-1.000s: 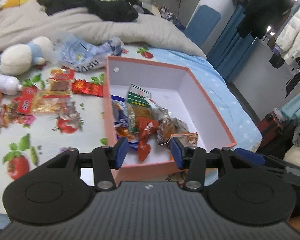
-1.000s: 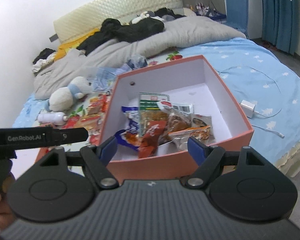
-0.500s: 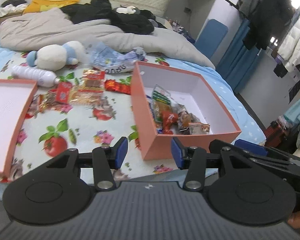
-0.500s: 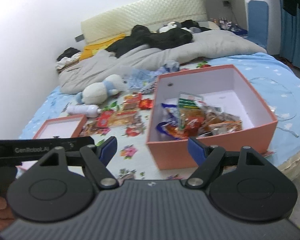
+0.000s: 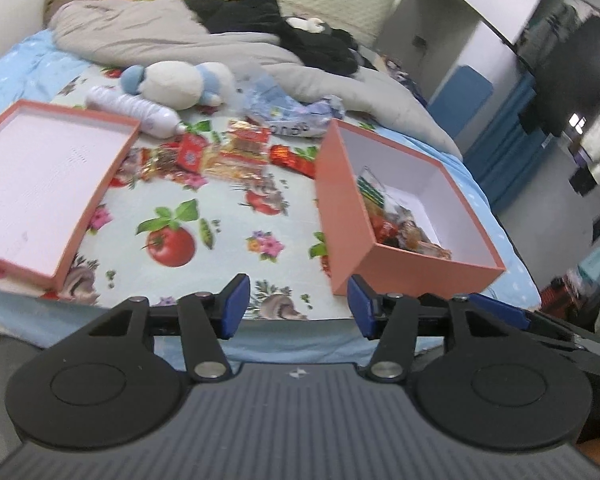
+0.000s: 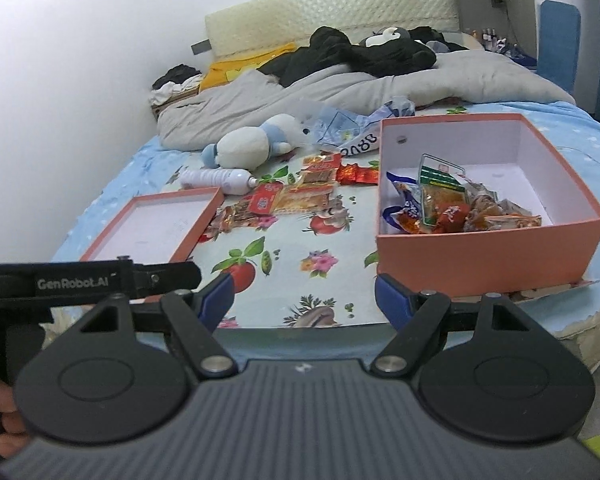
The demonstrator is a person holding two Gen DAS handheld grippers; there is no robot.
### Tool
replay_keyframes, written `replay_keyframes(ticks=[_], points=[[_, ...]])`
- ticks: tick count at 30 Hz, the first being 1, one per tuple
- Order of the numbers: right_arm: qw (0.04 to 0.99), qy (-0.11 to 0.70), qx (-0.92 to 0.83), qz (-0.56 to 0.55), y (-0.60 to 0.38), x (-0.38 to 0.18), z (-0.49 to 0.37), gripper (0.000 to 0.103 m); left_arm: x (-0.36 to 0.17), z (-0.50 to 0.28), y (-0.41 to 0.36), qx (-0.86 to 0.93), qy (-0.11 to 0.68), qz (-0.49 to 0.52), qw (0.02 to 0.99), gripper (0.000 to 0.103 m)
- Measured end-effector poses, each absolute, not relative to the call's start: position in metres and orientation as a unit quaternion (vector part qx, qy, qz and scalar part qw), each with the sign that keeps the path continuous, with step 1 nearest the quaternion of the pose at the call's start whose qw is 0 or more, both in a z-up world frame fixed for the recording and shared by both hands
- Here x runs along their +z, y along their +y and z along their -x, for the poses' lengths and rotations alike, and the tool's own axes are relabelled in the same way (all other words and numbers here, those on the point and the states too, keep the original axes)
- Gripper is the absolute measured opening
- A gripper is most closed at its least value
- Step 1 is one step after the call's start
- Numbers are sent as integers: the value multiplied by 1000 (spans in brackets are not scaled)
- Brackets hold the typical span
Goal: Organize snacks
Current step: 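Withdraw both grippers from the box toward the snack packets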
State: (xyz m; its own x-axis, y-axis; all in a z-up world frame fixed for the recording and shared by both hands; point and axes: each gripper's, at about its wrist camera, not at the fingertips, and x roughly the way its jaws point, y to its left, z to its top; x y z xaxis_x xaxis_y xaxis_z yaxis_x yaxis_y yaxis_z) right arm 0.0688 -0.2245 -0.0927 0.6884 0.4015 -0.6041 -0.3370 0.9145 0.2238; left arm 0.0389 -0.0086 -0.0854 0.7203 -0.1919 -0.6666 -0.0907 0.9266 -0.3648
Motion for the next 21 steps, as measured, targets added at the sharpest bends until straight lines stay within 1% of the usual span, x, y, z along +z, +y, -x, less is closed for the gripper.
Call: replay_keyframes(ticks=[6,9,21], points=[[914,351,201,-38,-213,-98,-85,79,-97,-50,11,-10,379,210,901,60],[913,355,195,-50,-209,-102,-97,79,-105,-63,20,-2,383,218,898,60],[904,376,202,-36,-173,-124,-162,79,-149,-144,67,18,398,226,889,60]])
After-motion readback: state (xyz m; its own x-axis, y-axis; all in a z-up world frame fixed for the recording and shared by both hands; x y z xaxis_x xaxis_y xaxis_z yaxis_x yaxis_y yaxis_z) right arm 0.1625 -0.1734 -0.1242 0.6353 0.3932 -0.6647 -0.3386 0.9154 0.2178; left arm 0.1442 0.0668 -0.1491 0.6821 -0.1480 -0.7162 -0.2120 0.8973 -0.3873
